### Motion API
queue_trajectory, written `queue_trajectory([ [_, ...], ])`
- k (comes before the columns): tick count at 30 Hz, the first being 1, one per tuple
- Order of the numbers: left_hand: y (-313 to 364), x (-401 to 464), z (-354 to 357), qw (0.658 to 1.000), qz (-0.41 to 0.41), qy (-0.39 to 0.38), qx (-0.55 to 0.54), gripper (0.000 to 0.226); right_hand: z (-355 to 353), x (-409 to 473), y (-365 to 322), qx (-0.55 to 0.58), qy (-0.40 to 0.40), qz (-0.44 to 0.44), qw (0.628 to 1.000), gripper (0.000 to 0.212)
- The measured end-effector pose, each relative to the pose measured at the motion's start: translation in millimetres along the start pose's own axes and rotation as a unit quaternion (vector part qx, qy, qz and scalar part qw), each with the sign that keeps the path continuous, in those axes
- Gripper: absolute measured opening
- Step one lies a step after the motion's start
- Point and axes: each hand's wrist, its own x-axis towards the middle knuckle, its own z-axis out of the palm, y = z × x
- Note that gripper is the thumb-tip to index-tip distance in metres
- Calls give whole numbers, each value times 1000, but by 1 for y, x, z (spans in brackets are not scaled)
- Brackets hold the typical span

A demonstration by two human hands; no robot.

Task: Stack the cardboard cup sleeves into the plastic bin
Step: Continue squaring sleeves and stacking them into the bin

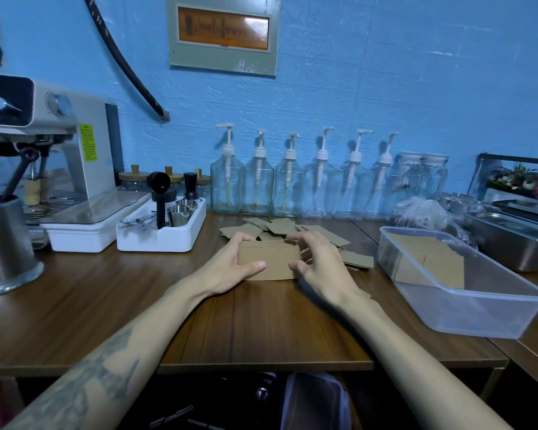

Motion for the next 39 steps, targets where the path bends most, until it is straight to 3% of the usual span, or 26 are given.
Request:
queue_trajectory([
  [4,-2,1,0,1000,6,9,8,39,0,3,1,-56,-12,-16,998,67],
  [6,-1,1,1,1000,9,7,11,40,2,7,0,-58,-58,-6,997,72],
  [9,1,1,2,1000,11,-7,8,41,14,11,-3,-26,-131,13,991,66],
  [13,3,0,2,1000,18,-7,18,46,24,11,-4,-35,-116,-3,993,56],
  [19,1,1,2,1000,17,-5,9,38,19,18,-9,-159,-93,-70,980,45],
  [23,3,2,3,1000,20,0,15,38,17,27,-14,-133,-85,-59,986,41],
  [32,7,0,2,1000,2,20,-9,40,3,47,-19,-102,-164,-37,980,22],
  [39,11,2,7,997,29,41,-52,55,-15,35,-23,-159,-147,-41,976,22],
])
